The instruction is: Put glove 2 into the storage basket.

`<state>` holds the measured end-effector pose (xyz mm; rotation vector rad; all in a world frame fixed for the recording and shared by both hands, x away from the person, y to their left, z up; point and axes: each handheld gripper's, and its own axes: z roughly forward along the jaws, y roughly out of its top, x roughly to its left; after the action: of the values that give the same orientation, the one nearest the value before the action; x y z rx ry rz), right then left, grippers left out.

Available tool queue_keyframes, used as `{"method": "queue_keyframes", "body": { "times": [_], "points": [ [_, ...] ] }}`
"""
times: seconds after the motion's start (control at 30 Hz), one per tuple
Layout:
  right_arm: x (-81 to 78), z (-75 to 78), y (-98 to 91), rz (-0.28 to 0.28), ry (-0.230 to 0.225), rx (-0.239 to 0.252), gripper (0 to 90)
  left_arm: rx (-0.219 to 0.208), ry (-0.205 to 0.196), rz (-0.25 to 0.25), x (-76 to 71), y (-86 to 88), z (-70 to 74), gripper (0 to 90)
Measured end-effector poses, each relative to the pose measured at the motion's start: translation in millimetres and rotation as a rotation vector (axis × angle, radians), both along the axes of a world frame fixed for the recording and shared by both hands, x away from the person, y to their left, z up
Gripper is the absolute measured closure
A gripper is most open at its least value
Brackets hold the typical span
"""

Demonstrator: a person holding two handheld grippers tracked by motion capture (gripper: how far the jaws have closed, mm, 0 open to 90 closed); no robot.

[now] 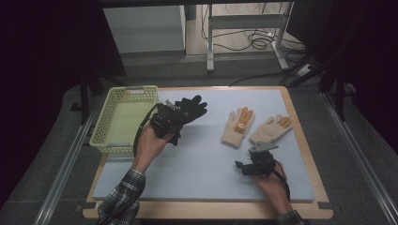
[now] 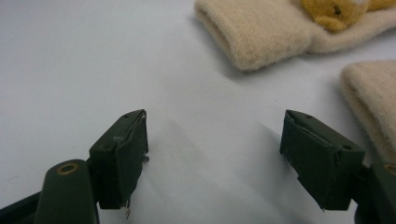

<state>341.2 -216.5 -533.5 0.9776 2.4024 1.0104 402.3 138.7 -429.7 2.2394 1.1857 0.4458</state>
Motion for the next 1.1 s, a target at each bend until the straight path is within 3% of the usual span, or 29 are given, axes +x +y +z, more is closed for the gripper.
{"method": "queue_keyframes", "body": {
  "times": [0.43, 1.1],
  "points": [
    [0.1, -0.3, 0.0, 0.0, -0.002, 0.002, 23.0, 0.005, -0.02, 0.111, 16.7, 40.5, 19.3, 62.6],
    [0.1, -0.3, 0.0, 0.001, -0.003, 0.002, 23.0, 0.004, 0.001, 0.269, 26.5, 112.0, 16.8, 61.6]
  ]
}}
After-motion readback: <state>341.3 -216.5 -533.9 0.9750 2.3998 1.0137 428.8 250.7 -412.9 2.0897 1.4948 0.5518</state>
